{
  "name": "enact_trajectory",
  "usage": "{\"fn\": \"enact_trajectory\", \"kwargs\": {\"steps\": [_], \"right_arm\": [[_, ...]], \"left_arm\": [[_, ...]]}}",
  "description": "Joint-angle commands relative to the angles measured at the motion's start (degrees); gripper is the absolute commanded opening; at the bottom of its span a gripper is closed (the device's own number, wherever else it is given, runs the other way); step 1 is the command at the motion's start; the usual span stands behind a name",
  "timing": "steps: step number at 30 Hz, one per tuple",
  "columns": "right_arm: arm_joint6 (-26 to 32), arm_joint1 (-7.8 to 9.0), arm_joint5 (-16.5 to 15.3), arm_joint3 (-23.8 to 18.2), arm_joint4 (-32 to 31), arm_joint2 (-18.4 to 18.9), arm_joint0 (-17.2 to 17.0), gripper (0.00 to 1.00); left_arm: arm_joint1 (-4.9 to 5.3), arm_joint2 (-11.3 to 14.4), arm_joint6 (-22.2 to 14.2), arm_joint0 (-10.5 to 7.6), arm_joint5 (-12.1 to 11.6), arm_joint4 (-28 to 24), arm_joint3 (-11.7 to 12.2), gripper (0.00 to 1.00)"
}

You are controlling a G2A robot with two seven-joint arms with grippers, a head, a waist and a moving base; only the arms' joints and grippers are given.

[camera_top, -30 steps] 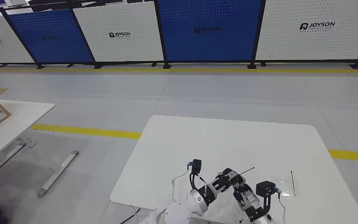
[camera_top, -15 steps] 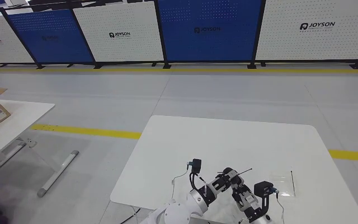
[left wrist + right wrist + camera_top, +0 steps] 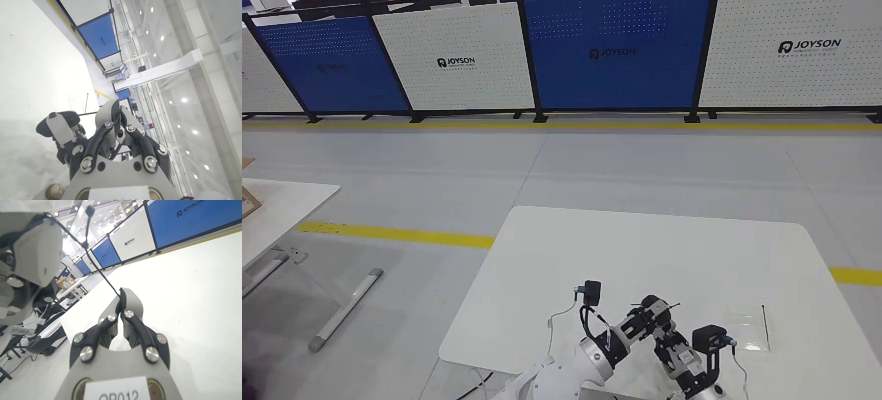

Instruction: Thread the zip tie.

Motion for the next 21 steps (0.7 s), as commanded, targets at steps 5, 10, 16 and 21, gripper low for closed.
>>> {"fn": "enact_trajectory", "kwargs": {"steps": [5,10,16,21], "right_arm": [[0.1,0.02,0.0,0.0,-0.1,-0.1,0.2,0.00],[0.1,0.04,0.2,0.0,-0.2,-0.2,0.3,0.00],[0.2,0.06,0.1,0.3,0.0,-0.3,0.5,0.00],[0.1,0.08,0.1,0.4,0.1,-0.3,0.6,0.00]], "left_arm": [[0.05,-0.1,-0.1,0.27,-0.2,0.3,-0.5,0.00],[0.08,0.0,-0.1,0.44,-0.3,0.5,-0.9,0.00],[0.15,0.1,0.0,0.93,-0.4,1.3,-1.8,0.00],[0.20,0.1,0.1,1.20,-0.7,1.7,-2.0,0.00]]}}
